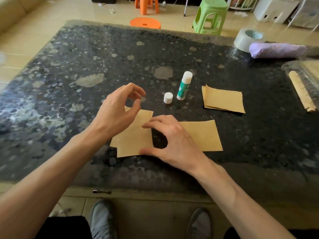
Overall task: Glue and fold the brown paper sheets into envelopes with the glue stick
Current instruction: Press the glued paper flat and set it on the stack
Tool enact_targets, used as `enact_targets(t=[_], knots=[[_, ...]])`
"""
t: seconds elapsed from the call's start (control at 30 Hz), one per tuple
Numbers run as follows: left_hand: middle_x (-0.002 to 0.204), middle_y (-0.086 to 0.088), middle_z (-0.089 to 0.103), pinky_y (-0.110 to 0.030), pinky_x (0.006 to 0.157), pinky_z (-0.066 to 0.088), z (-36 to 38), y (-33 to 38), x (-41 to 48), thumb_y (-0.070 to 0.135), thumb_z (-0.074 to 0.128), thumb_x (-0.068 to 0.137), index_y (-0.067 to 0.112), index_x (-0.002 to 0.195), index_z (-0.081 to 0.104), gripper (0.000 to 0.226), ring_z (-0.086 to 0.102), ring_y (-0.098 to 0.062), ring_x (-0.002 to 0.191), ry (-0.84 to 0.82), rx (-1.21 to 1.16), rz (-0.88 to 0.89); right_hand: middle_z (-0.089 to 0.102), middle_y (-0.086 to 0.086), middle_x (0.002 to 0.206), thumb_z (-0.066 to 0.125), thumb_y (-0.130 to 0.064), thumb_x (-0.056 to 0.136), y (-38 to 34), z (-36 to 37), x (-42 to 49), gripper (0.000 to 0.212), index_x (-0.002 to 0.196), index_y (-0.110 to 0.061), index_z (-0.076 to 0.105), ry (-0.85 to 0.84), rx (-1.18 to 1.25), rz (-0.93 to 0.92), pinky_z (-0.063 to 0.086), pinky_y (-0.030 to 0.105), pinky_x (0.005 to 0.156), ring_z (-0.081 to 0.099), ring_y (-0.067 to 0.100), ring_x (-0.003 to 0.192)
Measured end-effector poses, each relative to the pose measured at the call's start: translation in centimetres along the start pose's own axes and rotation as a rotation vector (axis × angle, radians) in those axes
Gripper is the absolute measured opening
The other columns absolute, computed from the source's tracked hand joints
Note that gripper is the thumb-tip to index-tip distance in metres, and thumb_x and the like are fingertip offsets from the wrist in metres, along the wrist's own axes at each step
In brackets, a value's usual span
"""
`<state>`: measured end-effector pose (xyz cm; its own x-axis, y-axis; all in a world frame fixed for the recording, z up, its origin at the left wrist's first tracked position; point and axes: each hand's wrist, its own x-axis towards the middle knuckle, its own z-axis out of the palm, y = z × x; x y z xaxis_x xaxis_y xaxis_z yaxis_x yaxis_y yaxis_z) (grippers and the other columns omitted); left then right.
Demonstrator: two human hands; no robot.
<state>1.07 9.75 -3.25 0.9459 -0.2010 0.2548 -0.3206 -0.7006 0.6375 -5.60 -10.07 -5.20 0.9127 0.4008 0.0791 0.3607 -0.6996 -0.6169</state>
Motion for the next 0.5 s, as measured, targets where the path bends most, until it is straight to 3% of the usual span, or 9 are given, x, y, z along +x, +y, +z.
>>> enact_targets(t=[0.13, 0.33, 0.5], knots=[[0.108, 0.014, 0.067, -0.022, 0.088, 0.049, -0.3, -0.1, -0.2, 0.016, 0.058, 0.1, 0.025, 0.115, 0.064, 0.019, 0.062, 0.0, 0.106, 0.008, 0.003, 0.014, 0.058, -0.007, 0.14, 0.075, -0.068, 0.081, -0.6, 1.1, -0.4, 0.071, 0.137, -0.026, 0.066, -0.025, -0.211, -0.092, 0.041, 0.036, 0.112, 0.043, 0.013, 0.136], [0.105, 0.014, 0.067, -0.02, 0.084, 0.048, -0.7, 0.1, 0.1, 0.015, 0.058, 0.099, 0.024, 0.115, 0.064, 0.02, 0.062, 0.0, 0.103, 0.023, -0.024, 0.005, 0.071, 0.003, 0.116, 0.065, -0.048, 0.097, -1.4, 1.6, -0.8, 0.034, 0.113, -0.019, 0.076, 0.083, -0.471, -0.305, 0.048, 0.039, 0.094, 0.062, 0.024, 0.111], [0.104, 0.015, 0.069, -0.008, 0.077, 0.043, -0.8, 0.2, 0.1, 0.013, 0.058, 0.098, 0.025, 0.113, 0.065, 0.02, 0.063, 0.003, 0.103, 0.008, -0.071, -0.016, 0.074, 0.004, 0.103, 0.057, -0.027, 0.107, -2.0, 1.5, -1.5, 0.023, 0.122, -0.013, 0.069, 0.136, -0.473, -0.398, 0.05, 0.04, 0.084, 0.069, 0.024, 0.095]])
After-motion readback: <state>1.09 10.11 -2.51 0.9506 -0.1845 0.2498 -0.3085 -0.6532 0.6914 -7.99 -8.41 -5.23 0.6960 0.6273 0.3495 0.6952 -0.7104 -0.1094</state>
